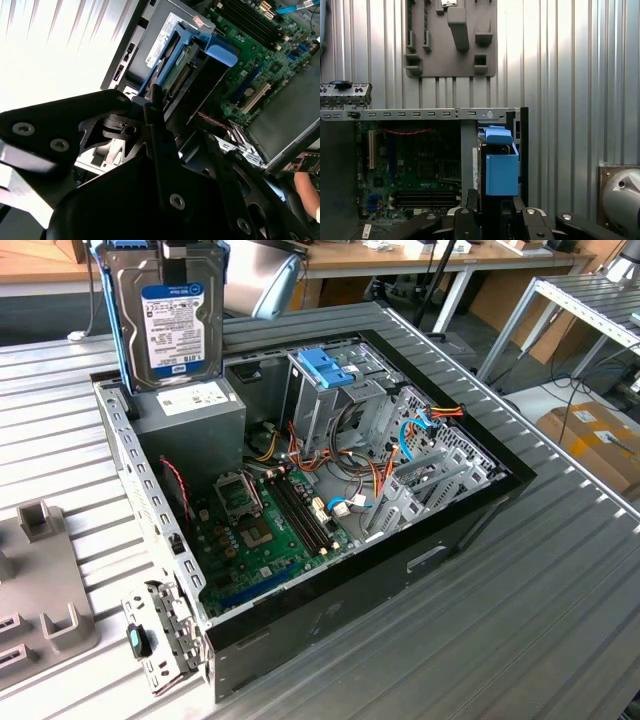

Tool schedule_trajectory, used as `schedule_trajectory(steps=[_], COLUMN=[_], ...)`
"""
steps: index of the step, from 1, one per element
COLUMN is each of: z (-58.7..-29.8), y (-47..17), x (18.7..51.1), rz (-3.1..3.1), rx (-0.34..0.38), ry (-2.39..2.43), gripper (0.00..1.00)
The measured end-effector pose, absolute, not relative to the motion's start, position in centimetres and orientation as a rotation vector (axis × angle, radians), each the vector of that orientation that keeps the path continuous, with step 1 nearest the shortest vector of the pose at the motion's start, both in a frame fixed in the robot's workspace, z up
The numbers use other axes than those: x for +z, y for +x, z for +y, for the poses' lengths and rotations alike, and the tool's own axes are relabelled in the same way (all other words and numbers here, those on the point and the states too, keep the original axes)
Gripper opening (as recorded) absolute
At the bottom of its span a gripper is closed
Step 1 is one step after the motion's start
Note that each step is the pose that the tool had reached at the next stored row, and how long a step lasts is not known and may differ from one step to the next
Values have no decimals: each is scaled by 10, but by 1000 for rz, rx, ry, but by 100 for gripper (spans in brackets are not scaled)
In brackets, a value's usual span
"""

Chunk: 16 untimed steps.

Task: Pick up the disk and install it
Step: 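Pick up the disk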

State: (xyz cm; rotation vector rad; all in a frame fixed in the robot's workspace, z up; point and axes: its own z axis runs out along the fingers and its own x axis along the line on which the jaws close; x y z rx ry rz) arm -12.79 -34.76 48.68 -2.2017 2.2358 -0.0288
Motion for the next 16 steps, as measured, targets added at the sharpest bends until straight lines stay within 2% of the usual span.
schedule_trajectory(steps=[16], z=[-347], y=[-114], x=[487], rz=[2236], rx=[-29], ry=[-2202], gripper=[35])
